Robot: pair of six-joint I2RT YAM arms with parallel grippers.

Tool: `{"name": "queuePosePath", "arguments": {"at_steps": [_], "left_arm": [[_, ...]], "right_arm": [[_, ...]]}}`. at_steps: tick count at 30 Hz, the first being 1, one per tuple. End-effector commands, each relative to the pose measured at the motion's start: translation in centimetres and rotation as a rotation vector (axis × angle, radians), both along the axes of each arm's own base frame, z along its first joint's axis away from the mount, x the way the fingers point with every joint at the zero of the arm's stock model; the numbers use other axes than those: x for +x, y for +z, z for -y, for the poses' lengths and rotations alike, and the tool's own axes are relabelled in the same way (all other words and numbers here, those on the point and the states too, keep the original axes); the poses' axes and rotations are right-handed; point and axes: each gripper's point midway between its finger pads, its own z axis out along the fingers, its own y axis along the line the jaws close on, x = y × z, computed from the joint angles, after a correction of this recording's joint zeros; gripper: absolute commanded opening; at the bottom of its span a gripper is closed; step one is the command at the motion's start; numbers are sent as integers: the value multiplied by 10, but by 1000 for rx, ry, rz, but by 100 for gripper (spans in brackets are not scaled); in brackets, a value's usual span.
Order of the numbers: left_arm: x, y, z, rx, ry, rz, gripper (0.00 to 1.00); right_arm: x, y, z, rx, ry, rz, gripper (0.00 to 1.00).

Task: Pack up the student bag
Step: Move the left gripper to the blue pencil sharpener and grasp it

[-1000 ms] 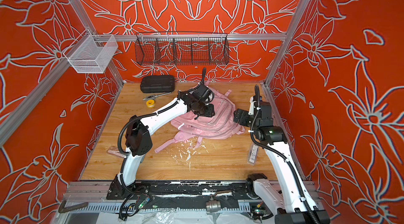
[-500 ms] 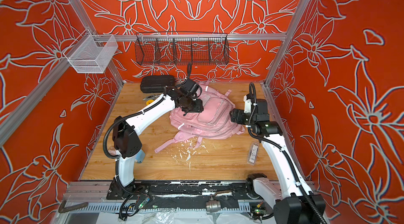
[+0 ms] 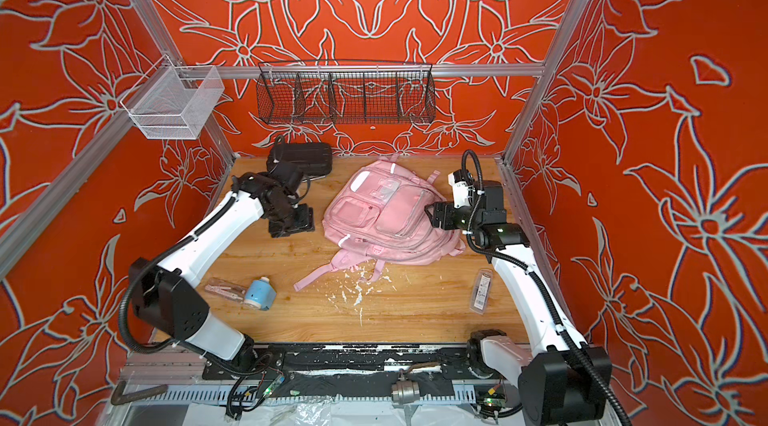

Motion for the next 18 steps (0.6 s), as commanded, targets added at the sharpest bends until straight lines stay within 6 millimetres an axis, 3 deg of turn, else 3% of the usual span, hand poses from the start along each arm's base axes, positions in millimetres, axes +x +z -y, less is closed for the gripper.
{"name": "queuePosePath", "arguments": {"at_steps": [1,5,14,18], "left_arm": [[-46,-13,-27,42,104,-134,79],[-78,-26,-59,59,304,-195,84],[-113,-32,-87,68,528,-220,87],[-117,-41,-95,77,605,-189,89]], "right_arm": [[-2,13,-12,5,71,73,83],[-7,18,-20,68,80,65,83],[-13,25,-27,121,85,92,85],[-13,23,-30,138,93,85,85]]}}
